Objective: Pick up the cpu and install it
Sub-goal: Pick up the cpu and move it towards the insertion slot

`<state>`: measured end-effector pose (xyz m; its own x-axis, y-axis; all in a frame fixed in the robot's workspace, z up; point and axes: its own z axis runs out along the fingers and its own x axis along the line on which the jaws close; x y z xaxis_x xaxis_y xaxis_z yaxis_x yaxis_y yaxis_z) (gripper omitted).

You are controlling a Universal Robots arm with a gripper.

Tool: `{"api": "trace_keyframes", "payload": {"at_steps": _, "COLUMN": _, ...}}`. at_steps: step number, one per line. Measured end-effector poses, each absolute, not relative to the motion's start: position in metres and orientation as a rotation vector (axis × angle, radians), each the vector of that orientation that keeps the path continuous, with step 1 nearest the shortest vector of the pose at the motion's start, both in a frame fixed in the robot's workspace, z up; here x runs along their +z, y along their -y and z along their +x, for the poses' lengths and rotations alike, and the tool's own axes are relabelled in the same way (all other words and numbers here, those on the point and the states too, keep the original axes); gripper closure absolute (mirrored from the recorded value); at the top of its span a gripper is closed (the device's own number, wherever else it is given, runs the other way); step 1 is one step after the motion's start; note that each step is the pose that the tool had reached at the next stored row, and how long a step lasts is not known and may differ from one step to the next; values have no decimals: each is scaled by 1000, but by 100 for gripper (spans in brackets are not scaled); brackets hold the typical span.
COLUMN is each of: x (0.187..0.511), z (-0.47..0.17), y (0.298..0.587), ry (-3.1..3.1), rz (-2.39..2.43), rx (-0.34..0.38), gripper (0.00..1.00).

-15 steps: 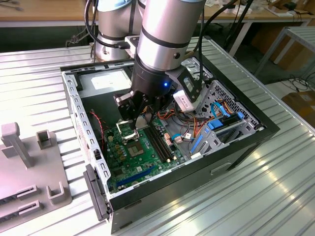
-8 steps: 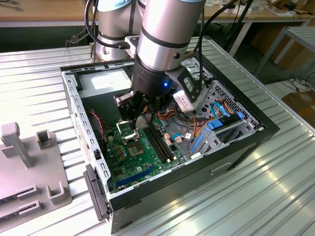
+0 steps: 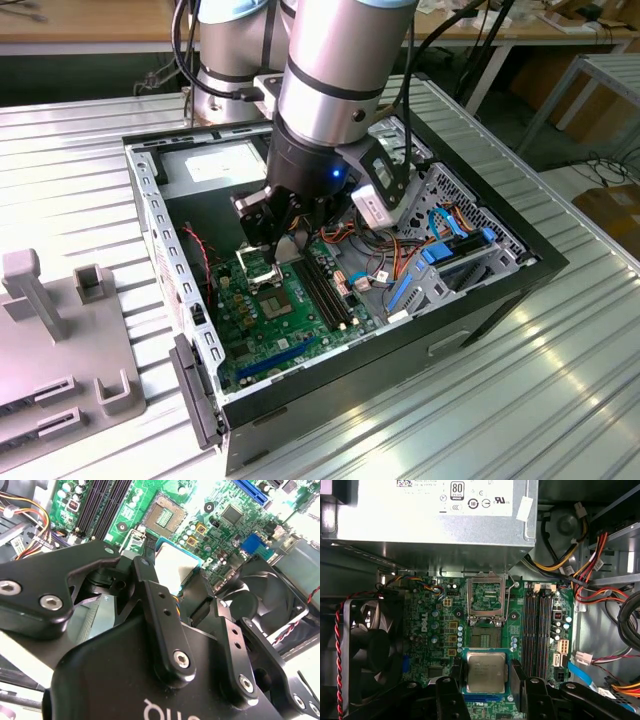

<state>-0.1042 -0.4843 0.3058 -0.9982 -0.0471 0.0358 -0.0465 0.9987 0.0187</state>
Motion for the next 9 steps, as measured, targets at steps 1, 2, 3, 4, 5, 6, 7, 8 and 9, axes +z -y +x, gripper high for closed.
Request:
{"api": "trace_keyframes", "payload": {"at_steps": 1, "x": 304, "z": -104, "y": 484, "ry": 3104, "rz": 73, "rx": -28, "gripper": 53}}
{"api": "trace_keyframes", "payload": {"at_steps": 2, "x": 302, "z": -104, "y": 484, "ry": 3104, "rz": 72, "rx": -28, "gripper": 53}}
{"api": "trace_keyframes", "payload": {"at_steps": 3, "x": 300, "z": -104, "y": 484, "ry": 3104, "rz": 72, "rx": -28, "gripper": 53}}
{"api": "trace_keyframes", "payload": {"at_steps": 4, "x": 299, "z": -104, "y": 484, "ry": 3104, "rz": 73, "rx": -28, "gripper": 53}}
{"api": "trace_keyframes", "payload": {"at_steps": 5, "x": 297, "z": -104, "y": 484, "ry": 3104, "rz": 73, "rx": -28, "gripper": 53}}
{"api": "trace_keyframes", "payload": {"at_steps": 6, "x": 295, "z": -104, "y": 484, "ry": 3104, "rz": 73, "rx": -28, "gripper": 53}}
{"api": "trace_keyframes", "payload": {"at_steps": 7, "x": 292, "z": -103, "y": 484, "ry": 3104, "rz": 73, "rx": -28, "gripper": 53}}
{"api": "trace_keyframes", "payload": {"at_steps": 8, "x": 290, "z": -103, "y": 484, "ry": 3104, "rz": 72, "rx": -28, "gripper": 53}}
{"api": "trace_keyframes", "payload": {"at_steps": 9, "x": 288, "z": -103, "y": 484, "ry": 3104, "rz": 71, "rx": -28, "gripper": 53}}
